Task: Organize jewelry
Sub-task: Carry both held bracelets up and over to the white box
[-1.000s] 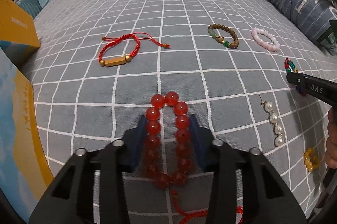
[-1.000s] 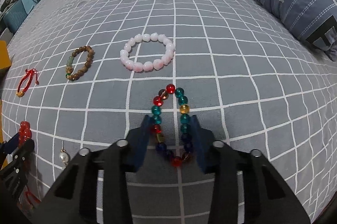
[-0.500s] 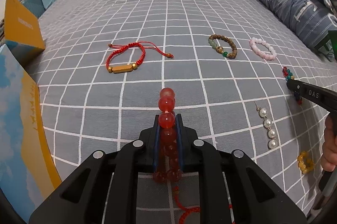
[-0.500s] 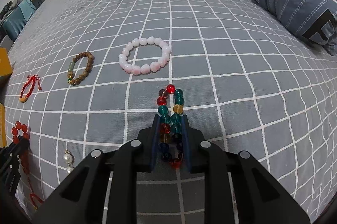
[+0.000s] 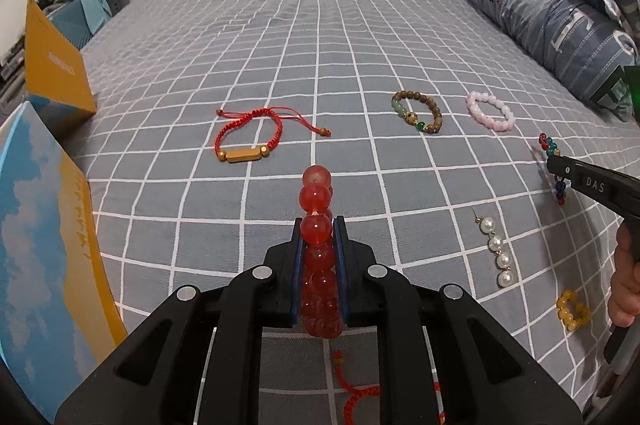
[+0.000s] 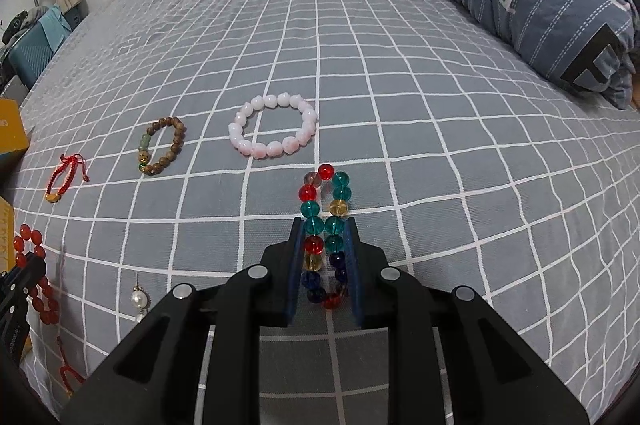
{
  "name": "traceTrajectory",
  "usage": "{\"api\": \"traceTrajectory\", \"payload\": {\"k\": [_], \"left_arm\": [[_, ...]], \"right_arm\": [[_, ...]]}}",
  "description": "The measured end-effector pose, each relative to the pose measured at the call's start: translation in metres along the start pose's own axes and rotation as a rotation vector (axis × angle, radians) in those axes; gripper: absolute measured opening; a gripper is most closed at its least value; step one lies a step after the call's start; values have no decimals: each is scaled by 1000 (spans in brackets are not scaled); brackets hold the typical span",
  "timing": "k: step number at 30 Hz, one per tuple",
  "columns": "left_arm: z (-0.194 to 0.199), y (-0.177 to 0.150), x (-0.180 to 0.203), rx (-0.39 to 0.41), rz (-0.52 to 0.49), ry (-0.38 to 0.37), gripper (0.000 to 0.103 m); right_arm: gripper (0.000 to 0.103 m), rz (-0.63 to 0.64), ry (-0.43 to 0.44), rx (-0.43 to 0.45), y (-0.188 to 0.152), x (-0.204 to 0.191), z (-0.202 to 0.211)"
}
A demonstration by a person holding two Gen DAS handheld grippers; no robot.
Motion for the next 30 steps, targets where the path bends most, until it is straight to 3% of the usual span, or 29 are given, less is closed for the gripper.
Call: {"api": "traceTrajectory", "payload": {"k": [30], "left_arm": [[94,7,-18,133,26,9,13]], "right_arm": [[19,77,28,146,-9,-46,94]]}}
Point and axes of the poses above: each gripper's, at about its wrist camera, not at the fingertips, and z roughly against the way its jaws point, x to its right, y to its top, the point moved 10 cm from there along -z, roughly the way its jaws point, and after that the axes turned 6 degrees about y, right-handed, at the moved point
